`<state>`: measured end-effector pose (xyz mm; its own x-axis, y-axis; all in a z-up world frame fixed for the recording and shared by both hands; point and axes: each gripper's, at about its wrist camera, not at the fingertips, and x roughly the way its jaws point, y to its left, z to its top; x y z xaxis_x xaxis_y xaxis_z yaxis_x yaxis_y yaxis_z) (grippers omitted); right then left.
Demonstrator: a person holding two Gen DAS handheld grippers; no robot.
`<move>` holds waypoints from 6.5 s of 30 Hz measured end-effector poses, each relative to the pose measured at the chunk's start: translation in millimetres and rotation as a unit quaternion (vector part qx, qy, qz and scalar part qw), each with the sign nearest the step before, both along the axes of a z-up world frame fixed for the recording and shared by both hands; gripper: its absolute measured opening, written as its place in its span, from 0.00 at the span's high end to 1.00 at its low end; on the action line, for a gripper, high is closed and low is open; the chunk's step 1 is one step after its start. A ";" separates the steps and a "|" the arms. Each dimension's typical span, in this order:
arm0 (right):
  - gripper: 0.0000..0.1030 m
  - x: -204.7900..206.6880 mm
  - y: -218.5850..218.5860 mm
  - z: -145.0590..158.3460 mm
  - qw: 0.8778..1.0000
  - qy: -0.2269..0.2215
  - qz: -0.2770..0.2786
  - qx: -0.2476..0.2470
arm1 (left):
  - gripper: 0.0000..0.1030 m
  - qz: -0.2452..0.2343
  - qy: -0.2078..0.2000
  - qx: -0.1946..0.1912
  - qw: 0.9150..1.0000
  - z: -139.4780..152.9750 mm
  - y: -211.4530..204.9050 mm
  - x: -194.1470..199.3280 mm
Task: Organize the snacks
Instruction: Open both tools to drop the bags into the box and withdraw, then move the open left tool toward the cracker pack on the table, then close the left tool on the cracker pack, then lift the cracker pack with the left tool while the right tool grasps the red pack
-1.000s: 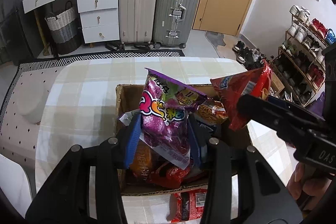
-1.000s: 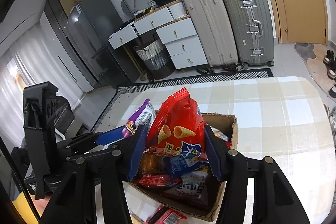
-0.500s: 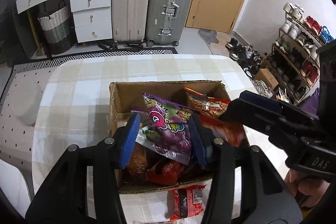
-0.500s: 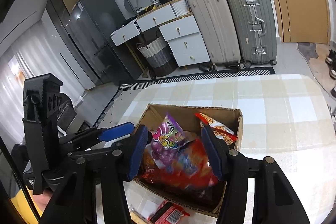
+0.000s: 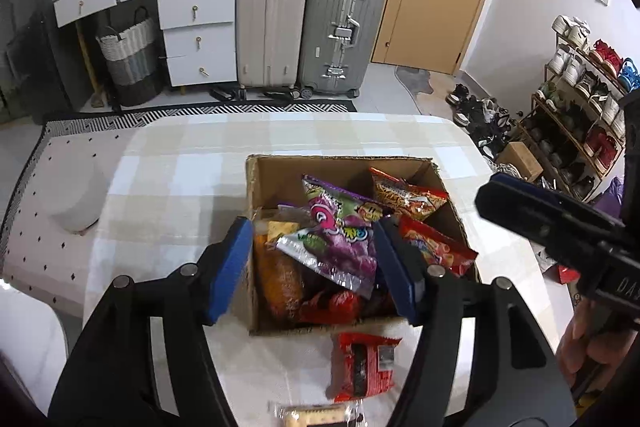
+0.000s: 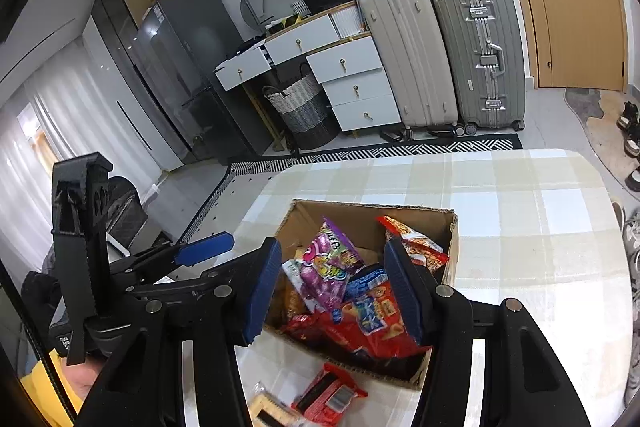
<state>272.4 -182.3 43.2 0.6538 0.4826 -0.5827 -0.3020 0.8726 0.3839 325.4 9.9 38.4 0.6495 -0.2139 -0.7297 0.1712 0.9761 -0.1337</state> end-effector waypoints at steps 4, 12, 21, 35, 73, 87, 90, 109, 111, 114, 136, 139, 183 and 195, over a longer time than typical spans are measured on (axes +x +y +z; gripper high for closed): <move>0.46 -18.9 1.9 19.9 1.000 -0.014 0.002 -0.004 | 0.26 0.013 -0.019 0.003 1.000 18.1 3.5 -26.5; 0.46 -79.6 6.1 73.4 0.998 -0.056 0.007 -0.012 | 0.22 0.021 -0.055 0.005 0.998 70.1 4.4 -92.9; 0.39 -170.8 10.0 114.2 0.993 -0.116 0.012 -0.011 | 0.00 0.025 -0.120 0.007 0.992 129.0 6.6 -204.6; 0.09 -322.2 -1.5 84.1 0.977 -0.212 -0.019 0.019 | 0.00 0.062 -0.190 -0.006 0.980 114.5 36.0 -364.4; 0.01 -242.1 -15.4 -54.6 0.992 -0.113 -0.059 -0.003 | 0.02 0.006 0.015 0.032 0.999 -98.4 23.8 -228.8; 0.01 -202.0 -18.9 -84.5 0.997 -0.058 -0.052 0.006 | 0.04 -0.013 0.068 0.050 0.996 -151.9 3.1 -172.3; 0.01 -199.0 -21.7 -87.7 0.997 -0.048 -0.057 0.010 | 0.04 -0.013 0.066 0.048 0.997 -154.6 0.8 -168.1; 0.01 -192.7 -10.7 -94.0 0.997 -0.028 -0.075 -0.011 | 0.71 -0.024 0.077 -0.024 0.996 -132.6 31.2 -187.6; 0.01 -190.7 -6.1 -94.2 0.997 -0.026 -0.075 -0.011 | 0.70 -0.026 0.083 -0.032 0.996 -134.7 35.3 -189.9; 0.01 -188.0 2.6 -94.2 0.997 -0.022 -0.073 -0.014 | 0.66 -0.013 0.088 -0.043 0.995 -136.6 40.4 -192.6; 0.01 -191.5 -7.6 -95.4 0.998 -0.016 -0.054 -0.006 | 0.16 -0.016 0.078 0.071 0.994 -153.7 -30.9 -190.1; 0.01 -192.1 -9.3 -94.7 0.998 -0.014 -0.054 -0.002 | 0.28 -0.010 0.081 0.071 0.994 -151.6 -31.3 -190.6; 0.55 -92.8 99.4 -164.0 0.985 0.119 -0.032 -0.124 | 0.44 0.059 0.070 -0.034 0.995 -105.2 117.5 -233.2; 0.56 -163.0 37.9 -114.1 0.997 0.065 -0.011 -0.026 | 0.44 0.068 0.038 -0.030 0.996 -94.4 94.2 -238.3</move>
